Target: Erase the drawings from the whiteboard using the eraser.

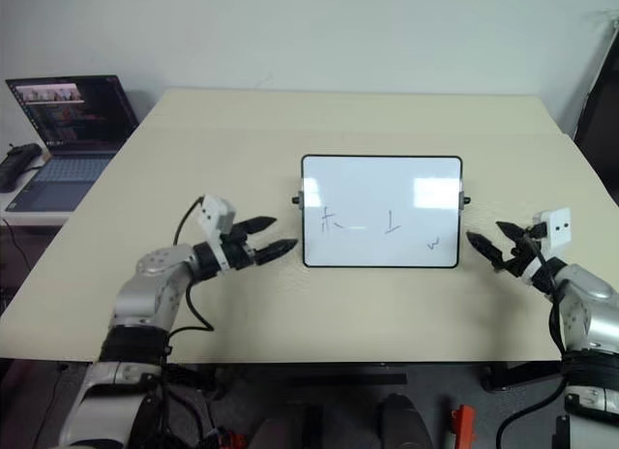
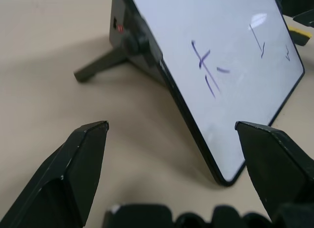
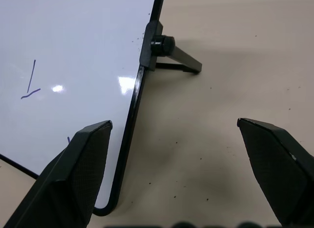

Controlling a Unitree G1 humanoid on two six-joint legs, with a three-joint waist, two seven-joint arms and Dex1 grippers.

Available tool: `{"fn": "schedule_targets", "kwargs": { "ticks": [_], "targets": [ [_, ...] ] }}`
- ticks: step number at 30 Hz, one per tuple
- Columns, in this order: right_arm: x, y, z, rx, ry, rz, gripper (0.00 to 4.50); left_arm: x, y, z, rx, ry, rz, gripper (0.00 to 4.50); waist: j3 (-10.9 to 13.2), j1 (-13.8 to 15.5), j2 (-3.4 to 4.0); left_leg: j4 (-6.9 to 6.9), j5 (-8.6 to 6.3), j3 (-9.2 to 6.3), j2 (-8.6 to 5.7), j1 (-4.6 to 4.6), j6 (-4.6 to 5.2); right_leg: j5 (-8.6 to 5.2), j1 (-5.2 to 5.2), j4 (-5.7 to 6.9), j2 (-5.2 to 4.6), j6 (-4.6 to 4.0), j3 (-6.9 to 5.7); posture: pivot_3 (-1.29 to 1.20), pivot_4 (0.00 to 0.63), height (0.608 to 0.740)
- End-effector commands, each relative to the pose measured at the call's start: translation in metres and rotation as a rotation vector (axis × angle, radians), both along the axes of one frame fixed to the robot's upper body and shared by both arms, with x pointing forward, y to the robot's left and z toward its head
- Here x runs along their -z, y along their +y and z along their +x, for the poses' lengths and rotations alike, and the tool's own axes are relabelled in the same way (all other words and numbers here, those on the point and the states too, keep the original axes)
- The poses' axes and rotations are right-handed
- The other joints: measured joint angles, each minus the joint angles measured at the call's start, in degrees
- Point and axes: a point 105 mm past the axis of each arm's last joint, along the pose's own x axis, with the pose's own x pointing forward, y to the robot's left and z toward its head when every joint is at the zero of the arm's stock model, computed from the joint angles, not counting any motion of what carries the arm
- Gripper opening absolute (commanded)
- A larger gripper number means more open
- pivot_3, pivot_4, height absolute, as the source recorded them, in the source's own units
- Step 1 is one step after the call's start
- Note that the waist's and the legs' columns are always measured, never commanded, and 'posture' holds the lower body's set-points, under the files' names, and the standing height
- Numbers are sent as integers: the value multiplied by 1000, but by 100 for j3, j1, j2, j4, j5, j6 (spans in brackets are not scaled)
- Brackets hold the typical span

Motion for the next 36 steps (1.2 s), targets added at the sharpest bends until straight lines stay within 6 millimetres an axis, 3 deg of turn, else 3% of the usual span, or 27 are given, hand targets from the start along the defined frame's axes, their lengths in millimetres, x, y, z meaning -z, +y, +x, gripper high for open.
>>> {"fn": "schedule_targets", "kwargs": {
  "ticks": [1,9,19,23,25,28,32,36],
  "targets": [
    [-17,2,3,-10,-64,-20,4478,-6,0,-2,14,-49,15,4500,0,0,0,0,0,1,0,1,0,0,0,0,0,0,1,0,150,740],
    [-37,-35,-2,83,-104,-42,4478,-25,-3,-16,75,-79,-13,4500,0,13,0,-1,0,0,0,-5,0,0,-1,-4,-1,0,-1,0,150,740],
    [-34,-56,-15,145,-64,-54,4478,-32,-20,-42,244,-20,-51,4500,0,7,0,0,0,3,0,-2,0,-1,1,-3,0,1,2,0,150,740],
    [-39,-91,-9,318,-62,-75,4478,-37,-45,-64,383,2,-87,4500,0,7,0,0,0,8,0,-1,0,0,1,-3,-1,1,6,0,150,740],
    [-37,-107,-5,413,-32,-61,4478,-38,-66,-69,443,-11,-76,4500,0,8,0,-1,0,9,1,1,0,0,2,-4,-1,1,6,0,150,740],
    [-36,-109,0,398,-3,-70,4478,-48,-97,-77,536,-47,-103,4500,1,11,-1,0,0,10,0,4,0,0,7,-6,-1,1,7,0,150,740],
    [-31,-127,8,494,54,-68,4478,-46,-123,-67,535,-88,-79,4500,0,-3,-1,0,0,13,-1,6,0,1,8,-7,0,2,10,0,150,740],
    [-25,-131,15,538,95,-22,4478,-43,-144,-65,569,-119,-48,4500,0,-36,-1,-3,0,22,-2,11,0,1,8,-9,0,1,19,0,150,740]
  ]
}}
